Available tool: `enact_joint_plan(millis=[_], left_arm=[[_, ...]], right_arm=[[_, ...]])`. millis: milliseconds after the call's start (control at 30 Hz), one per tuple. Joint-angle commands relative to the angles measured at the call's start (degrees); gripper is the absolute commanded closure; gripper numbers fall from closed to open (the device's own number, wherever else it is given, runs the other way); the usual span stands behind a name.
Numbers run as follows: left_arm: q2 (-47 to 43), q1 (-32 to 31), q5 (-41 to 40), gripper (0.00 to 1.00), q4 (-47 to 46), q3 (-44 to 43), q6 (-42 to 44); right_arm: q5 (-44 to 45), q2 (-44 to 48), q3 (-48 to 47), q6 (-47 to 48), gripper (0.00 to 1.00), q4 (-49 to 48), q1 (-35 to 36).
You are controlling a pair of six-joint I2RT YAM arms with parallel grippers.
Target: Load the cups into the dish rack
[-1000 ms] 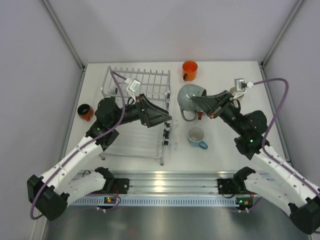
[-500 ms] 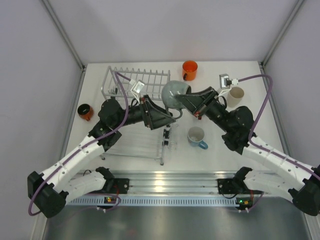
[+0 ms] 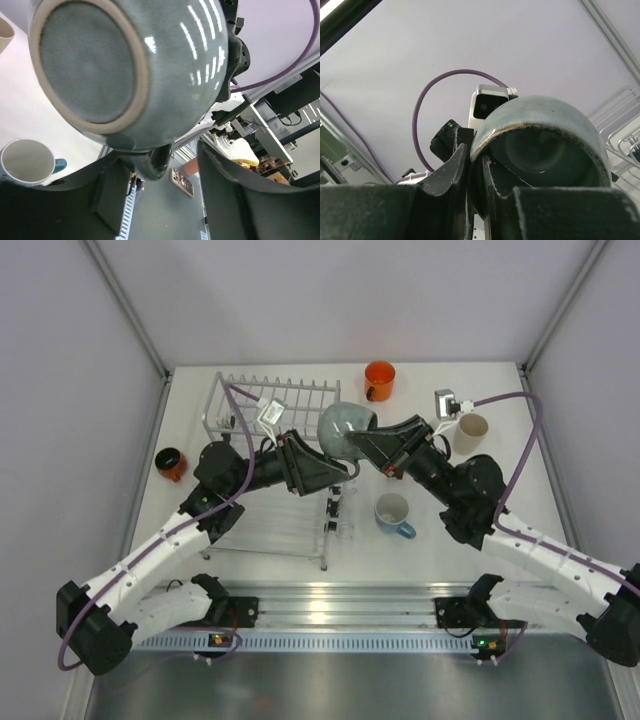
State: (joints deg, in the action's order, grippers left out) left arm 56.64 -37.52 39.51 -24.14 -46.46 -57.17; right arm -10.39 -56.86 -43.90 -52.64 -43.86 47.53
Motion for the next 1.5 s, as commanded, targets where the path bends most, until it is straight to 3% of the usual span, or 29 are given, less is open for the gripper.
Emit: enact_joint_plan(millis=[0,67,133,300,400,467,500,633,767,833,867,967,1000,1133,1367,1467], left_arm=[[-2.5,-0.4,1.3,0.43,-8.1,0.7,-2.7],[-2.7,-0.5,1.6,0.5,-8.5,0.7,-3.6],[-2.9,-0.8,1.3,0.5,-8.8,1.0,-4.3],[-2.9,-0.9,0.1,0.32,-9.1,2.0,-5.4],[-2.2,-0.9,0.0,0.3,-9.1,2.1,-5.6],[-1.5,-1.0,0.1,0.33,-9.1,2.0,-5.7],[-1.4,-1.0,0.1,0.36,-9.1,2.1,-5.7],[-1.2,-1.0,0.2,0.63,-10.6,2.6,-6.6],[-1.7,-1.0,-0.1,1.0,-11.6,3.0,-7.0],[-2.1,-1.0,-0.5,1.0,-11.6,3.3,-6.9],[-2.2,-1.0,-0.5,1.0,-11.6,3.7,-6.8],[-3.3,-1.0,0.0,1.0,-11.6,5.2,-6.6],[-3.7,-1.0,-0.3,1.0,-11.6,5.8,-6.4],[-6.5,-0.9,-3.8,1.0,-9.5,8.9,-5.1],[-9.0,-0.9,-5.8,1.0,-0.6,9.3,-0.2],[-11.6,-0.9,-10.0,1.0,11.1,7.6,6.0]], right_arm=[[1.3,1.3,-0.7,0.8,1.0,-12.9,1.3],[1.7,1.1,0.0,0.8,1.0,-13.1,1.3],[1.8,0.6,1.2,0.4,1.0,-14.8,1.3],[1.1,-2.3,3.1,-2.1,1.0,-21.6,1.3],[0.1,-4.1,3.0,-3.3,1.0,-24.8,1.4],[-0.1,-4.7,2.9,-3.5,1.0,-25.7,1.4],[-0.1,-4.7,2.9,-3.4,1.0,-25.7,1.4],[0.1,-4.7,2.9,-3.0,1.0,-24.7,1.5],[0.0,-3.9,4.0,-2.4,1.0,-22.7,1.4],[-0.6,-3.1,5.0,-1.5,1.0,-21.3,1.4],[-0.6,-2.6,5.6,-0.5,0.98,-20.4,1.5],[0.2,1.8,8.3,2.1,0.82,-15.5,1.4],[1.2,3.0,9.2,2.8,0.73,-13.6,1.3],[3.4,8.2,10.1,6.7,0.54,-4.5,1.3],[6.3,15.0,12.1,10.1,0.39,4.9,1.4],[6.8,16.6,13.5,10.4,0.38,6.9,1.3]])
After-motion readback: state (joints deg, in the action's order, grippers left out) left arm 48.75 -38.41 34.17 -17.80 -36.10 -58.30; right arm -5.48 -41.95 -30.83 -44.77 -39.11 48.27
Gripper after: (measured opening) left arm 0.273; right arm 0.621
